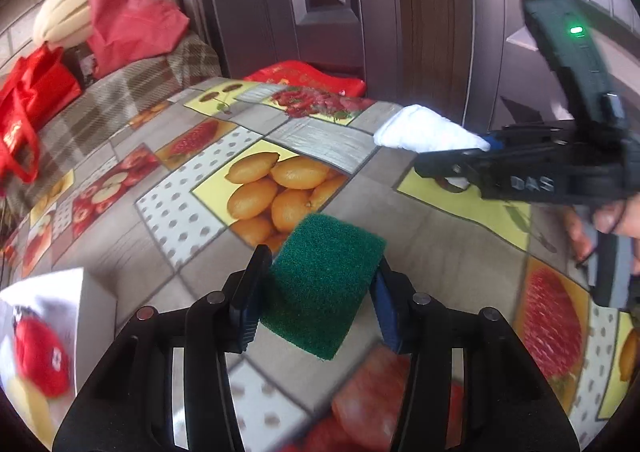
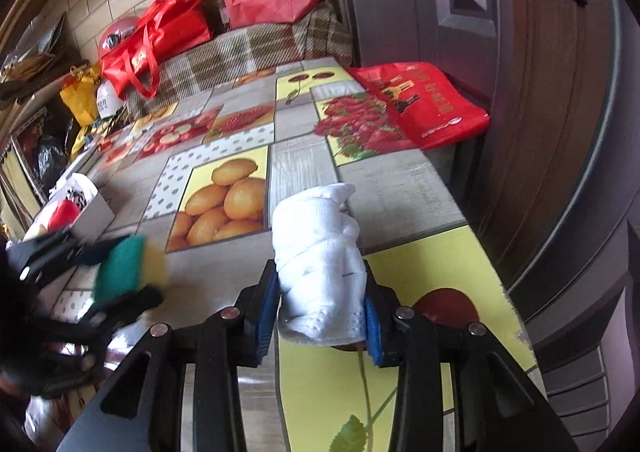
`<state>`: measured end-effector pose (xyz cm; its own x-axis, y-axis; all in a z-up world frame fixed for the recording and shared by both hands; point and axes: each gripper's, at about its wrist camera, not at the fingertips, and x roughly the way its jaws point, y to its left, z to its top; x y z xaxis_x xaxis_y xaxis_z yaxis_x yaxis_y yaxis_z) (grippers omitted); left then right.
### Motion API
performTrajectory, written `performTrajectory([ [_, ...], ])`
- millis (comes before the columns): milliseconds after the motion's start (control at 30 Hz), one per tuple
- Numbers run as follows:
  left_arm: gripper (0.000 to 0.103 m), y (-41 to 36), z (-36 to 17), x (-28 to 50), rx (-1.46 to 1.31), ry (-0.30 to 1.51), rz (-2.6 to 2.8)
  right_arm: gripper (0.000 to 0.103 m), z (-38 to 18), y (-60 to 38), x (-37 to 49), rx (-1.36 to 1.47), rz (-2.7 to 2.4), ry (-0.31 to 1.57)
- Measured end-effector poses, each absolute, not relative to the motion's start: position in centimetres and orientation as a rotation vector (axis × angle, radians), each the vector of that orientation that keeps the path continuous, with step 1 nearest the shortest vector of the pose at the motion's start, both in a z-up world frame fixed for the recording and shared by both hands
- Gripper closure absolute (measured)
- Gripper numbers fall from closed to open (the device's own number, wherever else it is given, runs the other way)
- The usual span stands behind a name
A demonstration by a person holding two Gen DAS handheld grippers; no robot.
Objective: Organize soft objects
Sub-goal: 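Carry the green-yellow sponge and white rolled cloth over the white box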
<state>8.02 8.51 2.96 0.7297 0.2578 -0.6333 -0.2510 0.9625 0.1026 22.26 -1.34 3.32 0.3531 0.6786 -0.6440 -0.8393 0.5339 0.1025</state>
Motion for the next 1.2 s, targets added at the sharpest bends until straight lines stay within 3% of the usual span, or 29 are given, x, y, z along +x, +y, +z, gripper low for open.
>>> performTrajectory([
  [333, 0.056, 5.3, 4.2, -0.8, 0.023, 0.572, 0.321, 0.066, 4.2, -1.6, 18.0, -0.275, 1.044, 0.593],
  [1200, 0.055, 11.0, 5.2, -17.6, -0.125, 0.338, 0.638, 0.066, 4.3, 3.1, 2.6, -0.240, 1.240, 0.436],
])
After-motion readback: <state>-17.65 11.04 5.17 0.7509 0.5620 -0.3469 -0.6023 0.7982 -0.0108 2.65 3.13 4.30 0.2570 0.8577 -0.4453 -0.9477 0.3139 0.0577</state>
